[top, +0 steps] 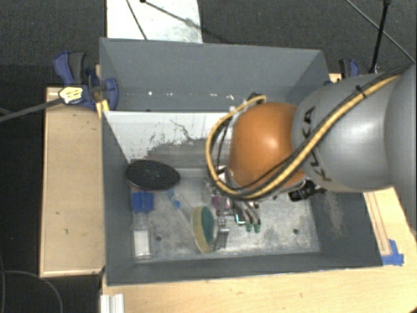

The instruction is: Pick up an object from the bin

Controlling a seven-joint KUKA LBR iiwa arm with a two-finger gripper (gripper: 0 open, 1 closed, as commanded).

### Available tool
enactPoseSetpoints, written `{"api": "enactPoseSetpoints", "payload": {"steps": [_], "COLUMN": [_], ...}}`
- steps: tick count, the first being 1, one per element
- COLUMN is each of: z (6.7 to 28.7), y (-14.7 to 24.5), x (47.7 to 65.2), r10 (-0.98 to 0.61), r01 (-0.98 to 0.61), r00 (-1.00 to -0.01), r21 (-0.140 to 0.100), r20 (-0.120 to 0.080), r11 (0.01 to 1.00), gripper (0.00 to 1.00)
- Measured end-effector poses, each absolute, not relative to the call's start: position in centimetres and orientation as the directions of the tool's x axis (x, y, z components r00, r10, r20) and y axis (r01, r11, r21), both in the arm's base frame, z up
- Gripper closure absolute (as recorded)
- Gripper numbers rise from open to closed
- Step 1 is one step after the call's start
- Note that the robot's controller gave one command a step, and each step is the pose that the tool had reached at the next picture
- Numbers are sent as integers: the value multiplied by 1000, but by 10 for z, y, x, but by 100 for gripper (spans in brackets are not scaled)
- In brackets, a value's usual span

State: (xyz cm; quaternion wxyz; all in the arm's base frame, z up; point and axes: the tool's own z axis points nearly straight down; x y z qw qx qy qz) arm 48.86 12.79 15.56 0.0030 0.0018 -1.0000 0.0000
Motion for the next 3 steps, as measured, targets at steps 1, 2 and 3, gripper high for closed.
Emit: {"api": "enactPoseSetpoints", "payload": {"steps": [1, 2, 3], "z": [68, 72, 222], "y": [111, 111, 111], "x": [506, 508, 510], "r10": [-49, -43, -28], "r01": [-49, -43, -28], "r00": [-999, -999, -1000], "r21": [1, 1, 2], "r20": [9, 2, -9], "r11": [999, 999, 1000], "gripper": [0, 100, 100]}}
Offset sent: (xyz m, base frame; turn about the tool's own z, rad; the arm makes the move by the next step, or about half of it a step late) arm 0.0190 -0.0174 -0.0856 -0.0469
